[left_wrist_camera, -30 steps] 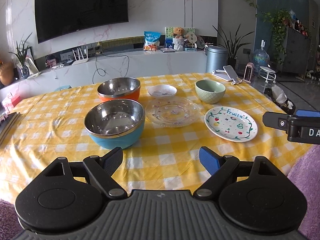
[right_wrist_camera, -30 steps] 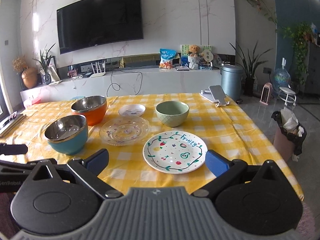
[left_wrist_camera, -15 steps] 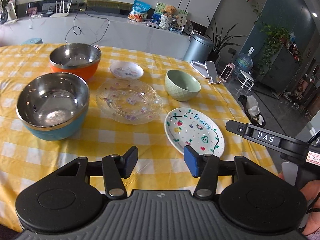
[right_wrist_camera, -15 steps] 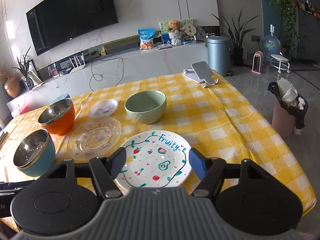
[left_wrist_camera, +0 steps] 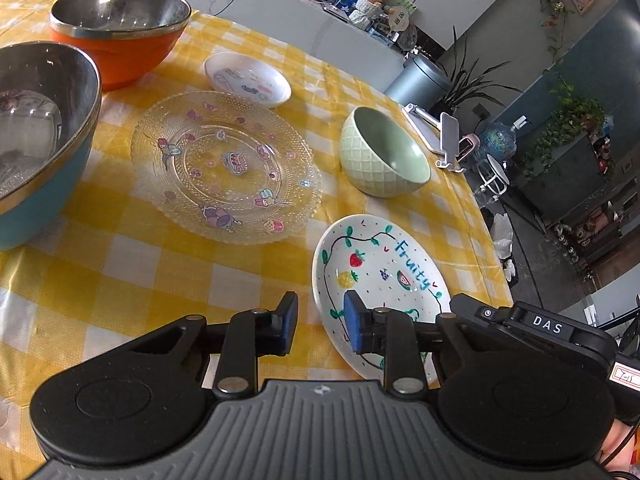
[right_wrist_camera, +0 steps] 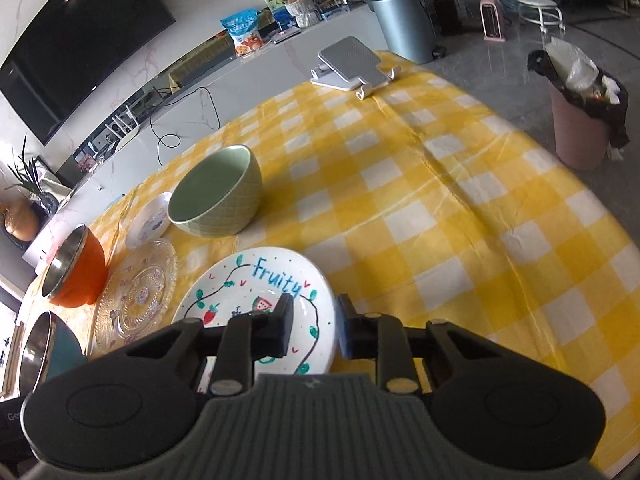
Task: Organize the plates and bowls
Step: 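Close both grippers on the rim of the white 'Fruity' plate, then lift the 'Fruity' plate with both grippers and carry it beside the blue bowl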
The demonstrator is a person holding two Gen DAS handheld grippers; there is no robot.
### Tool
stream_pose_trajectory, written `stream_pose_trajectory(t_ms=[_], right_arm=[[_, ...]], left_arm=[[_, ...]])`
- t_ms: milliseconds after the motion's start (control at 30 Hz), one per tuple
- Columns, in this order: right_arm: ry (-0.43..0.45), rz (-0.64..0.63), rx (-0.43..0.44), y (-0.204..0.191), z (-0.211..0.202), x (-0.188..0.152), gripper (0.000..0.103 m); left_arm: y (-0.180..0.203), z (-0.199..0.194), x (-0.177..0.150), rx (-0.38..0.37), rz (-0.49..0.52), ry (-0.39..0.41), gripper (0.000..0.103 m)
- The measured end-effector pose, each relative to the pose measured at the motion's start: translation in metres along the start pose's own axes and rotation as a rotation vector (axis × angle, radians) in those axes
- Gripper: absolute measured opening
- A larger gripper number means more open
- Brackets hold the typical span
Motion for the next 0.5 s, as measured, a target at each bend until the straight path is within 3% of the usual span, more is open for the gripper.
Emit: stream_pose_trajectory(t_ms=[267,500], right_arm=[[-0.038,0.099,0.006,0.011,0.011,-0.001,0.019],[-0.037,0.121,0.007,0.012,0.015,-0.001,0.02]], left_arm=[[0.0,0.012,0.001,-0.004,-0.008,-0.014,0.031],[0.002,0.019,0.001,-0.009,-0.011,-0.019,0.02]])
Point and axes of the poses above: each gripper's, at about its wrist camera, not at the fingertips, and z roughly the way its jaws point, y to its right, x to its top, the point moved 4 cm from there along z, roughly the way its jaws point, and after that the axes turned 11 degrees about y, right-handed, at the moved point
